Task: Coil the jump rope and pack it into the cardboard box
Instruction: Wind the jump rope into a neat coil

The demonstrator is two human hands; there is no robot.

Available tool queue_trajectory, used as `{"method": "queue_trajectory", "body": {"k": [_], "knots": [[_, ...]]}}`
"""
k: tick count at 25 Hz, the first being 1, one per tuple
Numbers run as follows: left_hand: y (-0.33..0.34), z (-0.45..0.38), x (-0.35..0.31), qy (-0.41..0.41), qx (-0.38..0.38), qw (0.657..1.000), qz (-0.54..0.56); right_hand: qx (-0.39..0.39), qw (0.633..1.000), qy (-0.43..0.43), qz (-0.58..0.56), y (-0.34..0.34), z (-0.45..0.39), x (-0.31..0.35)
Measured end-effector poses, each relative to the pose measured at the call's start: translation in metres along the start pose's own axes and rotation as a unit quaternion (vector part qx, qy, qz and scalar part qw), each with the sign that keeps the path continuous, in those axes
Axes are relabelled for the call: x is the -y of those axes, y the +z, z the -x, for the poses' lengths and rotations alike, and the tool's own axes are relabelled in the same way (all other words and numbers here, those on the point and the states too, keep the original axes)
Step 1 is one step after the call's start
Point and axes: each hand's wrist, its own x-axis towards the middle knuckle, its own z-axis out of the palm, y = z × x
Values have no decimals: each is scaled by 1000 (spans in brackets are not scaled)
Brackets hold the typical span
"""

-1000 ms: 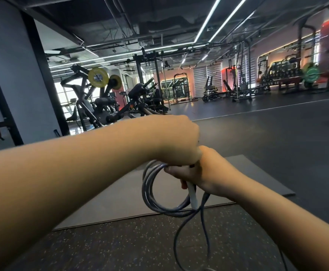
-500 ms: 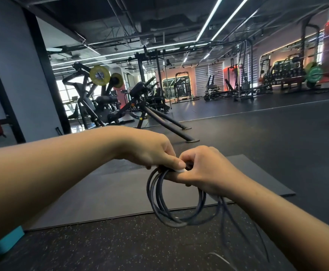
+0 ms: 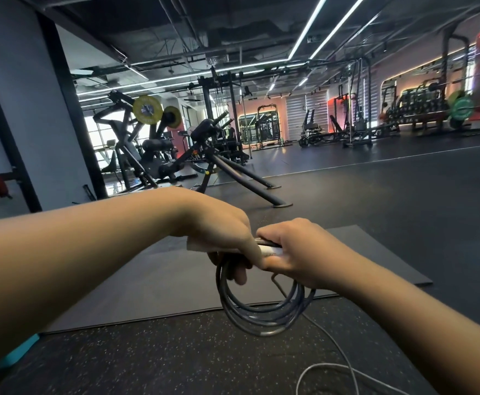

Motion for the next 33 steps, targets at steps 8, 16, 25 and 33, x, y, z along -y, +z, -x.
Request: {"method": "queue_trajectory", "body": {"k": [8,16,25,33], "knots": [[10,25,34,91,-115,987,-71,15,993,-10,-114,-21,10,-16],[3,47,104,55,-153,983,88,52,976,88,-190,-32,22,-64],[34,31,83,118,-311,794,508,99,953,115,-261,-2,25,-50],[57,-10,16,156,-441,578,669,27,784,128,-606,32,13,14]]}}
